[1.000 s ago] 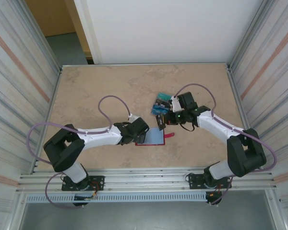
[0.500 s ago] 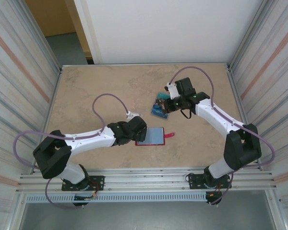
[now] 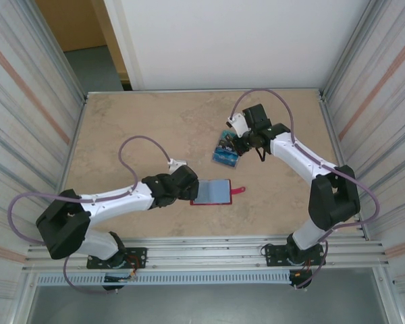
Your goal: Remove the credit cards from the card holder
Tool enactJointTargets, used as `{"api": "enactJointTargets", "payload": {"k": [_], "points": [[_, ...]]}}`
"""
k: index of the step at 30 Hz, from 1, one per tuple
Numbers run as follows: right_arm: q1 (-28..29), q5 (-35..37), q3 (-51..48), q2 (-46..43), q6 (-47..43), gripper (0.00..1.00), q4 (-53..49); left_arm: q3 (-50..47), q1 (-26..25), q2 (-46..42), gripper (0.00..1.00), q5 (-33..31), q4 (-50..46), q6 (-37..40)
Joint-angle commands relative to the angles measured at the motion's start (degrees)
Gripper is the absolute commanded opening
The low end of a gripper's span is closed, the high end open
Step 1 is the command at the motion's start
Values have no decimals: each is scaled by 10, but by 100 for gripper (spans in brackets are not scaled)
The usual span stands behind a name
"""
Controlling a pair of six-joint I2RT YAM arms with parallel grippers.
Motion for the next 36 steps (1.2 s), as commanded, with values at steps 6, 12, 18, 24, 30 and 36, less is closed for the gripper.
{"api": "enactJointTargets", "payload": {"k": [6, 12, 18, 24, 30, 36], "points": [[-2, 11, 52, 60, -76, 4, -28, -14, 11, -27, 99, 2, 8, -20], [-2, 8, 69, 79, -88, 3, -36, -15, 13, -29, 99, 4, 11, -22], [-3, 2, 76, 81, -112, 4, -45, -17, 16, -29, 99, 7, 14, -22], [-3, 8, 85, 90, -134, 4, -48, -19, 22, -30, 99, 18, 23, -20], [-2, -5, 103, 102, -149, 4, -62, -22, 25, -34, 99, 20, 24, -22], [-2, -4, 105, 113, -159, 6, -67, -25, 28, -34, 99, 24, 26, -25]]}}
